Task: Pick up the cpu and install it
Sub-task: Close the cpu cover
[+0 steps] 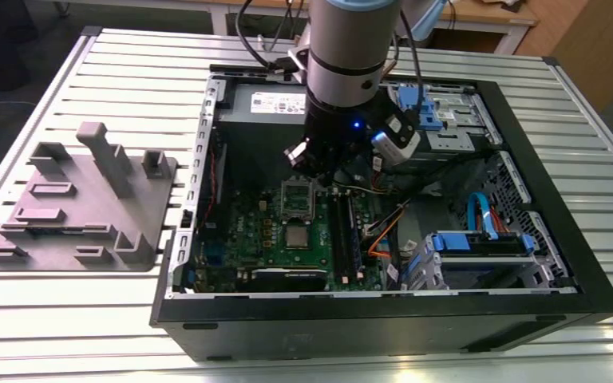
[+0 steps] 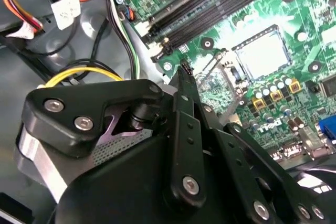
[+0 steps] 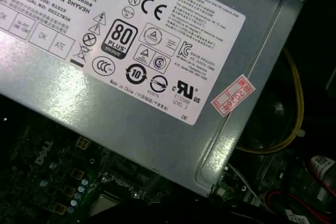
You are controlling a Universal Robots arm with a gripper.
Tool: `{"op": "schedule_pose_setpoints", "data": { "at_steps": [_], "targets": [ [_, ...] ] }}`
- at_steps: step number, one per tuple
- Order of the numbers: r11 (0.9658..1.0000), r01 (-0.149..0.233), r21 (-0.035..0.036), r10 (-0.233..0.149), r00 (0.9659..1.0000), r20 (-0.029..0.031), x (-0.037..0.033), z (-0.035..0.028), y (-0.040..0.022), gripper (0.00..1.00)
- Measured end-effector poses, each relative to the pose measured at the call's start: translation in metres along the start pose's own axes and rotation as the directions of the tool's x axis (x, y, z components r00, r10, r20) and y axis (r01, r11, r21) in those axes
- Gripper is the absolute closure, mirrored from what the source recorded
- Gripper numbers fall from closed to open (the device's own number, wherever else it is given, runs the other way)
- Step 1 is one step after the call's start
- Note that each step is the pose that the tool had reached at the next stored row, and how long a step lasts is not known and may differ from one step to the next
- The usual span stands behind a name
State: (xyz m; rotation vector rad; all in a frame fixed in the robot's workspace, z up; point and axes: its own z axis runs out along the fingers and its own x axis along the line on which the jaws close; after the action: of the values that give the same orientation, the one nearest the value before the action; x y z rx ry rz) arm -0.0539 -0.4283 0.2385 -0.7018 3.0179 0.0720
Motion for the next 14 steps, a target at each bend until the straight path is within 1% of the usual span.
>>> {"op": "schedule_pose_setpoints", "data": {
  "at_steps": [2,3,6,8,11,14],
  "targets": [
    [0.9999,0.015,-0.001,-0.015,0.9999,-0.0008,-0.0009,0.0,-0.0005,0.9],
    [0.9996,0.029,-0.0016,-0.029,0.9996,-0.0013,-0.0009,0.0001,-0.0004,0.9],
    [0.9976,0.07,-0.0038,-0.07,0.9976,-0.0027,-0.0014,0.0004,-0.0007,0.9],
    [0.9951,0.099,-0.0055,-0.099,0.9951,-0.0034,-0.0014,0.0014,-0.0007,0.9],
    [0.9893,0.145,-0.0079,-0.145,0.9893,-0.0049,-0.0017,0.0029,-0.001,0.9],
    [0.9879,0.155,-0.0086,-0.155,0.9879,-0.0052,-0.0042,0.0038,-0.0023,0.9]
  ]
}}
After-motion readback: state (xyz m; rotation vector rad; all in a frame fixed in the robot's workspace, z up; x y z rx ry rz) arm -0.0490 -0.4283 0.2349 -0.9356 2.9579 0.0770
